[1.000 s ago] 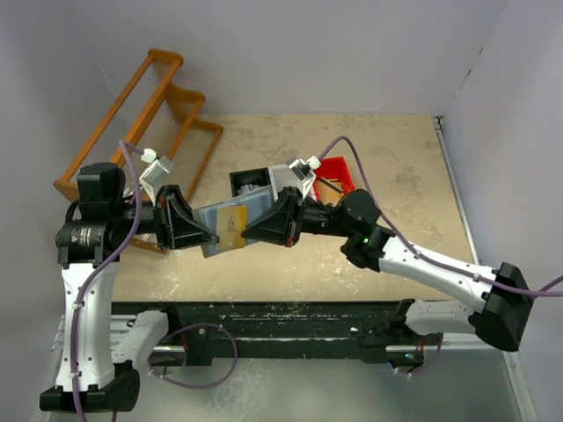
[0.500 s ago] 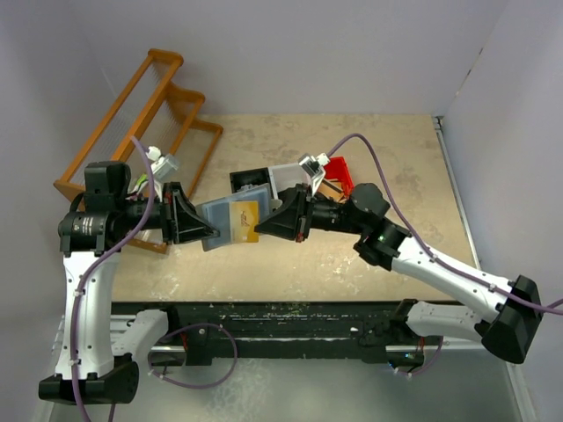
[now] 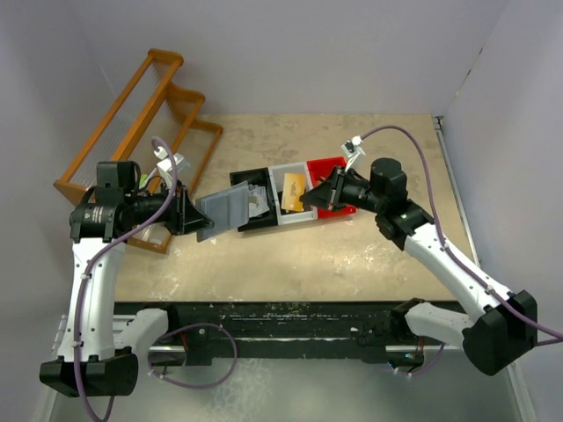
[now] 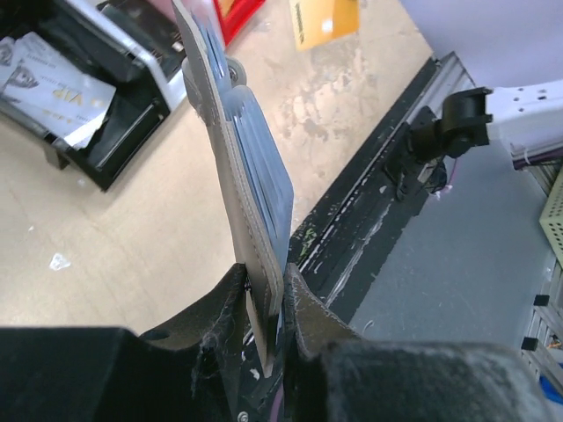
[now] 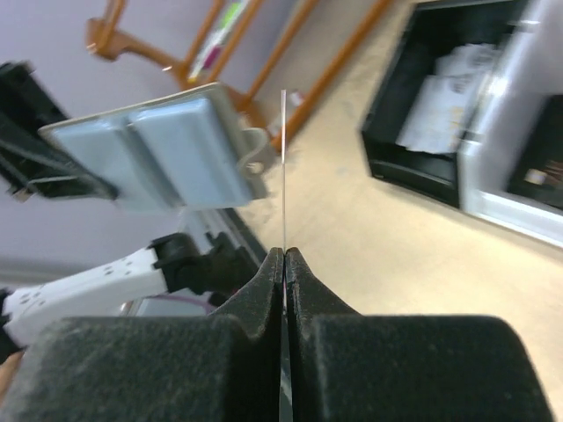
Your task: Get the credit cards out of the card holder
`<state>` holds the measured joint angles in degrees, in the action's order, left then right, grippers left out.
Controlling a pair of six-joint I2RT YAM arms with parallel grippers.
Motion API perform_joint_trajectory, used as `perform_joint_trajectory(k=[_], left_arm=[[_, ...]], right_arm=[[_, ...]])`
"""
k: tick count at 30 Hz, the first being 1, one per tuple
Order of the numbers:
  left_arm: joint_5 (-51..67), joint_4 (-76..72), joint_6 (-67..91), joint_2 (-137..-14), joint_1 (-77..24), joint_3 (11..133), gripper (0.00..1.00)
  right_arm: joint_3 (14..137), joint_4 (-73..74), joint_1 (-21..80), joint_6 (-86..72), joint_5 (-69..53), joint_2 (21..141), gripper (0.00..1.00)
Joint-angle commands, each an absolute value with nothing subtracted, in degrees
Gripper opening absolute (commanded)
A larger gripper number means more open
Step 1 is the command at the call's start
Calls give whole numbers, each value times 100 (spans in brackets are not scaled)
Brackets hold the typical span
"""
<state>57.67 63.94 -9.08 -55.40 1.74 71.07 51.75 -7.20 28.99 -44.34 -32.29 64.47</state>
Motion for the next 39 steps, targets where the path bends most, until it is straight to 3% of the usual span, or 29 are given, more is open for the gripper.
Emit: perform_joint_trajectory(k=[1, 8, 15, 26, 32, 37, 39], left_arm=[[5448, 5925, -1041, -5688, 141, 7075, 0], [5235, 5894, -1421, -6345, -548, 7170, 0], [4575, 6020, -1860, -7296, -2147, 7351, 0], [3040, 6061, -3032, -8753, -3537, 7284, 0], [2424, 5423, -3350, -8839, -3701, 7106, 0], [964, 4815, -3706, -8640, -4366, 6620, 0], [528, 4635, -3780, -8597, -4683, 6457, 0]], right_arm=[[5409, 569, 2301, -3640, -2689, 6427, 0], [5946, 1589, 1338, -2911, -1397, 6934, 0], [6294, 1466, 985, -2719, -1093, 7905, 0], [7090, 1137, 984, -2313, -1562, 9540, 0], [7300, 874, 1001, -2236, -2328, 10210, 0], [7572, 1091, 1065, -2129, -2524, 10653, 0], [7553, 1197, 1110, -2110, -2258, 10589, 15]])
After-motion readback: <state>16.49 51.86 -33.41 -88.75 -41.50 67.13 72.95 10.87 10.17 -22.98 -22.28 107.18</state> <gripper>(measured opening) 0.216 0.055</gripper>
